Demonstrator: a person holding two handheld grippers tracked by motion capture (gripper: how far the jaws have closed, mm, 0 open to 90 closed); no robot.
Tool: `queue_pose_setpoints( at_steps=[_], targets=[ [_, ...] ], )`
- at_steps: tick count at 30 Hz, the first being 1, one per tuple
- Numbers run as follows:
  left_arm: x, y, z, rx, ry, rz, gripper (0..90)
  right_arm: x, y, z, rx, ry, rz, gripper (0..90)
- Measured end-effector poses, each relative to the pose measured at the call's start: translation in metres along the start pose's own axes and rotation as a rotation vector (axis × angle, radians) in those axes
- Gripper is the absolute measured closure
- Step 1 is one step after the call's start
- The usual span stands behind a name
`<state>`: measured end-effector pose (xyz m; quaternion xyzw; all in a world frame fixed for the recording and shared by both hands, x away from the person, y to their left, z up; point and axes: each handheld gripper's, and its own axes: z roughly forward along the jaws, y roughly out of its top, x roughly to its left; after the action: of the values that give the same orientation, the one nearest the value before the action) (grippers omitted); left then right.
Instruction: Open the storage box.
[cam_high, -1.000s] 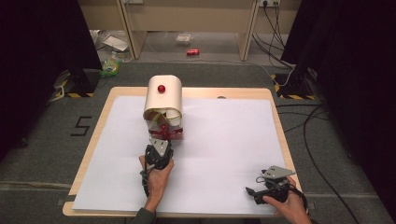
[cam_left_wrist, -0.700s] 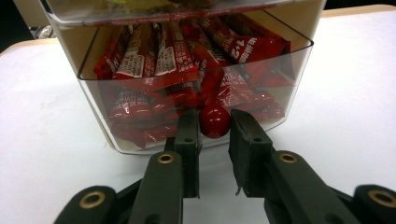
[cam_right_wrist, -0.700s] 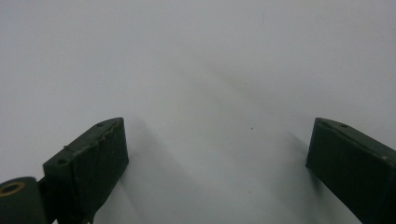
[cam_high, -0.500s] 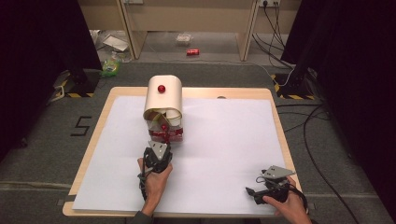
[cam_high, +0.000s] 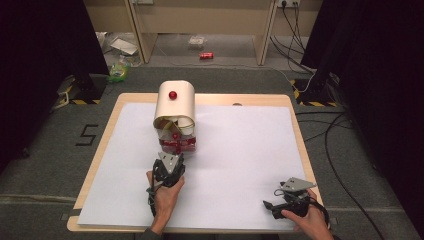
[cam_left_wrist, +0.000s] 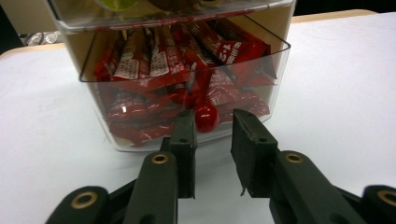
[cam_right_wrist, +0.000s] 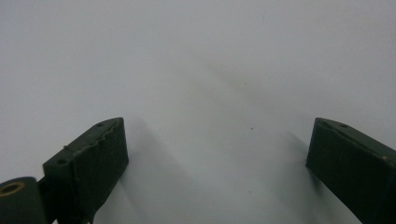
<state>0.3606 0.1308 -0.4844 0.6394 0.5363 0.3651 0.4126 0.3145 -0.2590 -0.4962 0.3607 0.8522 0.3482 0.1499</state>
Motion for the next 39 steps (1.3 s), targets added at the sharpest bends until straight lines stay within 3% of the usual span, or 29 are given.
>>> queue_pose_setpoints(
  at_steps=[6, 10, 16, 32, 33, 34, 39],
  targets=[
    [-0.001, 0.0, 0.008, 0.011, 0.039, 0.006, 67.5, 0.0, 0.0, 0.0, 0.0, 0.0, 0.0, 5.7],
    [-0.003, -0.003, 0.01, -0.004, 0.064, 0.006, 72.7, 0.0, 0.0, 0.0, 0.0, 0.0, 0.0, 5.6],
    [-0.005, -0.003, 0.01, 0.0, 0.075, 0.013, 73.4, 0.0, 0.0, 0.0, 0.0, 0.0, 0.0, 5.7],
    [-0.006, -0.011, -0.01, -0.001, 0.044, 0.018, 73.4, 0.0, 0.0, 0.0, 0.0, 0.0, 0.0, 5.6],
    [-0.006, -0.011, -0.013, -0.004, 0.043, 0.014, 75.9, 0.0, 0.0, 0.0, 0.0, 0.0, 0.0, 5.6],
    [-0.006, -0.01, -0.02, -0.022, 0.035, 0.036, 84.8, 0.0, 0.0, 0.0, 0.0, 0.0, 0.0, 5.6],
    [-0.006, -0.007, -0.026, -0.024, 0.0, 0.028, 80.2, 0.0, 0.0, 0.0, 0.0, 0.0, 0.0, 5.6]
  ],
)
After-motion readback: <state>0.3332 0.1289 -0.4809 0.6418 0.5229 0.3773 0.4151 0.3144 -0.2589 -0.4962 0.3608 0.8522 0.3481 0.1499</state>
